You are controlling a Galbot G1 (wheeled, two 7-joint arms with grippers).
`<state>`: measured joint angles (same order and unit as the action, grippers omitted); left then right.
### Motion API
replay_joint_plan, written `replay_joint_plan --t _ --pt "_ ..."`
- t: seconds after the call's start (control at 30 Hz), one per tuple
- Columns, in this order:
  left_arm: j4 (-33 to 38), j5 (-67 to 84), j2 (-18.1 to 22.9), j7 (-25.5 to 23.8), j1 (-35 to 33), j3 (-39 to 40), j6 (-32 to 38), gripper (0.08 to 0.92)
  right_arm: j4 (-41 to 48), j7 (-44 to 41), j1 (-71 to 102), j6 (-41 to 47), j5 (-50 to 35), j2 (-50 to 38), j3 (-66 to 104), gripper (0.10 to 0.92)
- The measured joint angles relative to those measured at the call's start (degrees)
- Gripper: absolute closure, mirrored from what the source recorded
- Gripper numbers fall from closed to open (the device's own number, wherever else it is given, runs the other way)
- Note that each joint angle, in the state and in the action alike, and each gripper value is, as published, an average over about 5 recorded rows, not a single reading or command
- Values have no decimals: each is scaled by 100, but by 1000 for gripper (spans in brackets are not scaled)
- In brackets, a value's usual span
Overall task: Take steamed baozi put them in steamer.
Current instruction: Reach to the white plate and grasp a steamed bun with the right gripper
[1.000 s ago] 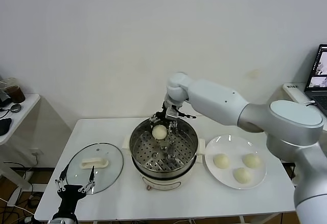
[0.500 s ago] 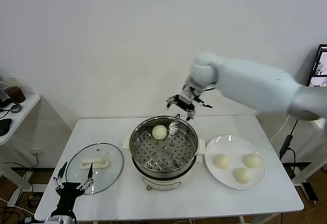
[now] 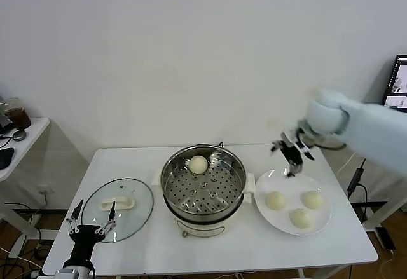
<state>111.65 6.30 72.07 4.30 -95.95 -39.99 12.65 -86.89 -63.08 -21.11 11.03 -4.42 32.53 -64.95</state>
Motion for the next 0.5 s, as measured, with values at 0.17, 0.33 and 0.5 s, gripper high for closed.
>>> replay_joint_plan --t 0.17,0.33,0.5 --pt "16 -6 15 -1 -26 -45 1 177 139 147 784 32 315 -79 516 203" --pt "47 -27 48 -3 -76 -98 6 177 385 267 1363 -1 649 56 903 203" --pt "59 -46 73 -3 -108 -144 7 177 666 380 1726 -65 926 318 1152 203"
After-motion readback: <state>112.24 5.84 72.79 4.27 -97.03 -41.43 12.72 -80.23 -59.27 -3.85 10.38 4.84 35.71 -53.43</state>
